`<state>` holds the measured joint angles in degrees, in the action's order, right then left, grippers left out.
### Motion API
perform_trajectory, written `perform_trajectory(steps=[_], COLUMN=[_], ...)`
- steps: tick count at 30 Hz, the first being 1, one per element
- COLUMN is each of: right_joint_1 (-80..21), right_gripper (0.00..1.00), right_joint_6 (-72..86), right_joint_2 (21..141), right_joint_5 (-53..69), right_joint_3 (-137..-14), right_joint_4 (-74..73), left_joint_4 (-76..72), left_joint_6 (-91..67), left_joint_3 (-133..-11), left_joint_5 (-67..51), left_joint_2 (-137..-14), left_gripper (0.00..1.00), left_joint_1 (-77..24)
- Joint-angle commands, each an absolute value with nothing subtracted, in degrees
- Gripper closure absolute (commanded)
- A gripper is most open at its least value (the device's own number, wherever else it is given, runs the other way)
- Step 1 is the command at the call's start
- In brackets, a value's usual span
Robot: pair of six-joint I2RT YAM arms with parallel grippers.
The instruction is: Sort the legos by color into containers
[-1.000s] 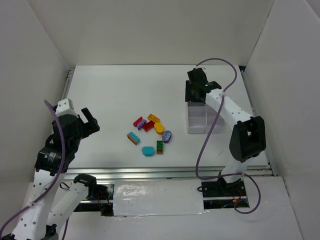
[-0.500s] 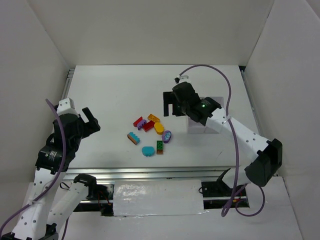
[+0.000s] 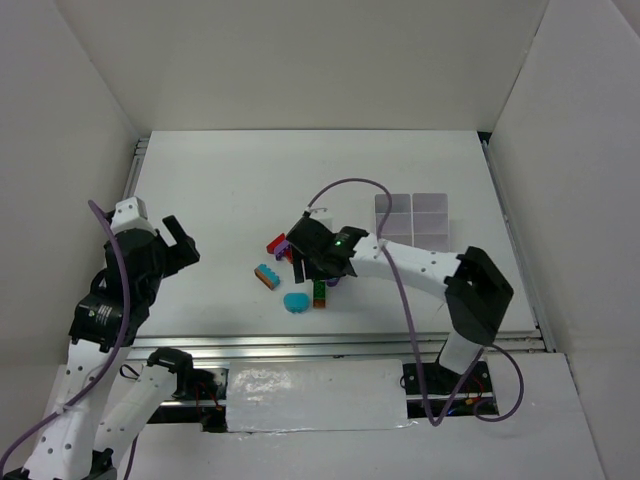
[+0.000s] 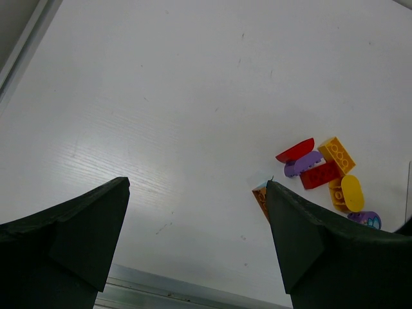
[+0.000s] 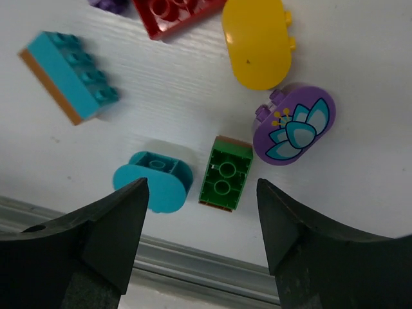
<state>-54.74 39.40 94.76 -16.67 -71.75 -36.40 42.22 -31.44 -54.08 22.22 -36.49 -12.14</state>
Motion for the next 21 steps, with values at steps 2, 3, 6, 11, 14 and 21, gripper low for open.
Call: perform_trajectory(steps=[2, 3, 6, 11, 14, 21], right_joint_1=[-55.46, -55.72, -55.99, -56.16, -56.07, -56.08], right_gripper=[0.29, 0.30, 0.33, 0.35, 0.36, 0.36], right_joint_6=[42.89, 43.24, 43.77, 44.30, 44.38, 44.82], right_joint_2=[99.75, 100.02, 101.24, 102.39, 103.18, 104.67], right_joint_5=[-18.72, -18.55, -17.49, -18.98, -19.42, -21.01], right_joint_3=[-73.75, -73.22, -71.28, -69.96, -70.40, -70.49], right_joint_4=[-36.83, -36.39, -34.54, -34.28, -34.36, -35.16], left_joint_4=[39.90, 39.90, 39.90, 39.82, 39.90, 39.90], left_joint_6=[-30.15, -30.15, -30.23, -30.23, -30.23, -30.15], left_joint_3=[-54.05, -54.14, -54.05, -53.96, -54.05, -53.96], left_joint_5=[22.24, 22.24, 22.41, 22.32, 22.32, 22.24], left_joint_2=[-36.12, -36.12, -35.60, -35.33, -35.25, -35.16], left_gripper=[0.00, 0.00, 0.00, 0.01, 0.01, 0.00], left_joint_1=[-12.04, -12.04, -12.04, -12.04, -12.04, -12.04])
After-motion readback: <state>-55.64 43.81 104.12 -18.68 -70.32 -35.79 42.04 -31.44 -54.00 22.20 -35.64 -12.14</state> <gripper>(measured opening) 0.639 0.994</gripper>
